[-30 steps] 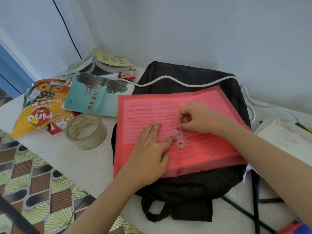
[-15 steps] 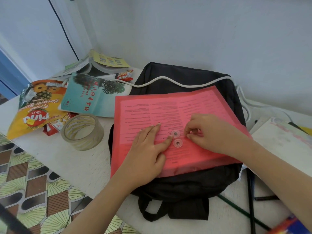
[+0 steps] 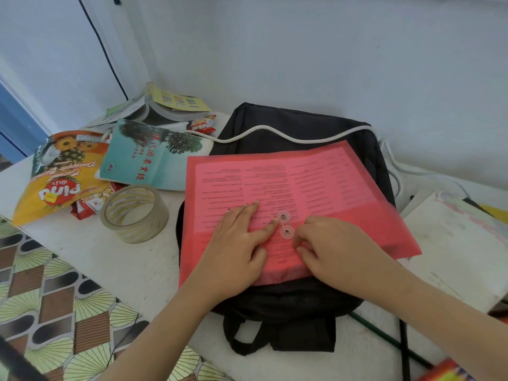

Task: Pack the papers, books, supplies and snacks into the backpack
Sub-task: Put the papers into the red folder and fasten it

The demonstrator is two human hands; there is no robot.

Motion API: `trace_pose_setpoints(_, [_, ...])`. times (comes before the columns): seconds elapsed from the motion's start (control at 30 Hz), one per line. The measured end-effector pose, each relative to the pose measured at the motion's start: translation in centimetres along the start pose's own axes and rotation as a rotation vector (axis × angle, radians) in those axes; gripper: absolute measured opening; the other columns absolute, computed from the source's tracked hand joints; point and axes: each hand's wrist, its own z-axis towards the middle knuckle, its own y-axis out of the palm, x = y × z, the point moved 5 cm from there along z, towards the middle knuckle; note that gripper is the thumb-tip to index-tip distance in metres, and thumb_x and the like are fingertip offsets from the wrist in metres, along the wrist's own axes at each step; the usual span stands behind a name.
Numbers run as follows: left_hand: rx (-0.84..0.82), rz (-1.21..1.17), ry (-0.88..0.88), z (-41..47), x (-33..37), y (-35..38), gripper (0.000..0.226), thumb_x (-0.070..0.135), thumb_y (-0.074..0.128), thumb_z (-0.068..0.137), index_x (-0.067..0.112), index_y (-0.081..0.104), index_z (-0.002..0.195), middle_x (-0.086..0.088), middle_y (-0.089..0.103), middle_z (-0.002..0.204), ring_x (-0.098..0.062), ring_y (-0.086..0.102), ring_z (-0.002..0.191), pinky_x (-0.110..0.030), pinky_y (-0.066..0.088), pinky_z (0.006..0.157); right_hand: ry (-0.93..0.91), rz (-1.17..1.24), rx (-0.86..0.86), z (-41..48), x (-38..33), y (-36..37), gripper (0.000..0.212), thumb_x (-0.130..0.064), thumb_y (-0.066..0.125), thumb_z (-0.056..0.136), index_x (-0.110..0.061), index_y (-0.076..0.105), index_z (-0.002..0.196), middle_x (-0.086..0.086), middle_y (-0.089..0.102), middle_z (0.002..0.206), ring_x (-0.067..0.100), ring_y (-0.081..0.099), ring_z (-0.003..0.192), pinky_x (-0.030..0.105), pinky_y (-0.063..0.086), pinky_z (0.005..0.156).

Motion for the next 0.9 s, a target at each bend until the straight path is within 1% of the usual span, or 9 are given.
trace_pose_setpoints(0.17, [0.03, -0.055, -0.009, 0.0, -0.1, 0.1, 0.067, 0.041, 0.022, 0.077, 0.028, 0.04, 0.14, -0.003, 0.021, 0.154, -0.019, 0.015, 0.14, -0.028, 0.005, 0.113, -0.044, 0.054, 0.001, 0.5, -0.7, 0.3, 0.02, -0.022, 0.048, 0.091, -0.021, 0.065, 0.101, -0.008, 0.057, 0.096, 0.013, 0.055, 0.094, 0.026, 0.042, 0.079])
trace_pose_setpoints(0.27, [0.041, -0.165, -0.058, -0.1, -0.5, 0.0, 0.073, 0.037, 0.036, 0.08, 0.029, 0.009, 0.148, 0.003, 0.006, 0.156, -0.011, 0.0, 0.143, -0.023, -0.001, 0.112, -0.176, -0.021, -0.044, 1.4, -1.7, -0.2, 0.022, -0.023, 0.045, 0.094, -0.021, 0.066, 0.102, -0.009, 0.053, 0.093, 0.012, 0.054, 0.087, 0.025, 0.041, 0.073])
trace_pose_setpoints(0.33, [0.072, -0.24, -0.045, -0.2, -0.4, -0.3, 0.083, 0.032, 0.045, 0.08, 0.034, -0.008, 0.144, 0.005, 0.003, 0.156, -0.007, -0.002, 0.143, -0.025, 0.001, 0.115, -0.28, -0.064, -0.105, 2.4, -2.4, -0.7, 0.023, -0.022, 0.046, 0.094, -0.023, 0.067, 0.103, -0.012, 0.044, 0.086, 0.007, 0.044, 0.078, 0.022, 0.031, 0.066])
trace_pose_setpoints(0.43, [0.116, -0.314, -0.036, -0.3, -0.4, -0.6, 0.097, 0.022, 0.058, 0.081, 0.037, -0.018, 0.139, 0.006, 0.004, 0.156, -0.007, 0.002, 0.143, -0.03, 0.007, 0.118, -0.319, -0.113, -0.169, 4.8, -2.6, -1.3, 0.023, -0.022, 0.051, 0.091, -0.028, 0.069, 0.103, -0.013, 0.036, 0.073, 0.004, 0.036, 0.073, 0.02, 0.024, 0.053])
trace_pose_setpoints(0.53, [0.156, -0.325, -0.031, -0.4, -0.5, -0.7, 0.102, 0.022, 0.06, 0.08, 0.042, -0.023, 0.136, 0.024, -0.007, 0.149, -0.003, 0.0, 0.141, -0.02, 0.004, 0.114, -0.263, -0.086, -0.195, 7.2, -1.6, -1.1, 0.019, -0.016, 0.059, 0.082, -0.027, 0.072, 0.09, -0.014, 0.043, 0.069, 0.004, 0.04, 0.069, 0.015, 0.029, 0.052])
trace_pose_setpoints(0.63, [0.19, -0.33, -0.028, -0.6, -0.5, -0.9, 0.093, 0.021, 0.062, 0.078, 0.046, -0.006, 0.137, 0.02, 0.004, 0.146, -0.002, 0.007, 0.139, -0.018, 0.009, 0.113, -0.17, 0.034, -0.22, 8.9, -0.2, -0.7, 0.012, -0.014, 0.067, 0.075, -0.022, 0.072, 0.082, -0.012, 0.058, 0.07, 0.004, 0.05, 0.066, 0.023, 0.041, 0.059])
trace_pose_setpoints(0.73, [0.172, -0.324, -0.031, -0.6, -0.3, -1.0, 0.068, 0.019, 0.062, 0.078, 0.044, 0.019, 0.124, 0.006, 0.011, 0.152, -0.008, 0.01, 0.14, -0.027, 0.015, 0.112, -0.11, 0.161, -0.238, 9.7, 1.0, -0.5, 0.007, -0.013, 0.072, 0.074, -0.017, 0.071, 0.079, -0.009, 0.062, 0.064, 0.003, 0.054, 0.059, 0.019, 0.038, 0.054])
trace_pose_setpoints(0.83, [0.159, -0.233, 0.005, -0.5, -0.1, -1.0, 0.046, 0.019, 0.059, 0.079, 0.04, 0.045, 0.117, 0.007, 0.006, 0.155, -0.003, 0.004, 0.137, -0.026, 0.012, 0.107, -0.091, 0.257, -0.238, 10.1, 1.8, -0.3, 0.007, -0.01, 0.073, 0.073, -0.016, 0.071, 0.075, -0.01, 0.059, 0.056, 0.0, 0.051, 0.051, 0.013, 0.036, 0.05])
trace_pose_setpoints(0.9, [0.155, -0.189, 0.042, -0.4, 0.0, -0.9, 0.044, 0.02, 0.055, 0.079, 0.042, 0.054, 0.117, 0.004, 0.009, 0.155, -0.005, 0.007, 0.137, -0.023, 0.009, 0.106, -0.07, 0.297, -0.227, 10.3, 2.3, -0.2, 0.01, -0.008, 0.074, 0.073, -0.017, 0.07, 0.072, -0.011, 0.056, 0.053, -0.003, 0.049, 0.047, 0.01, 0.035, 0.048])
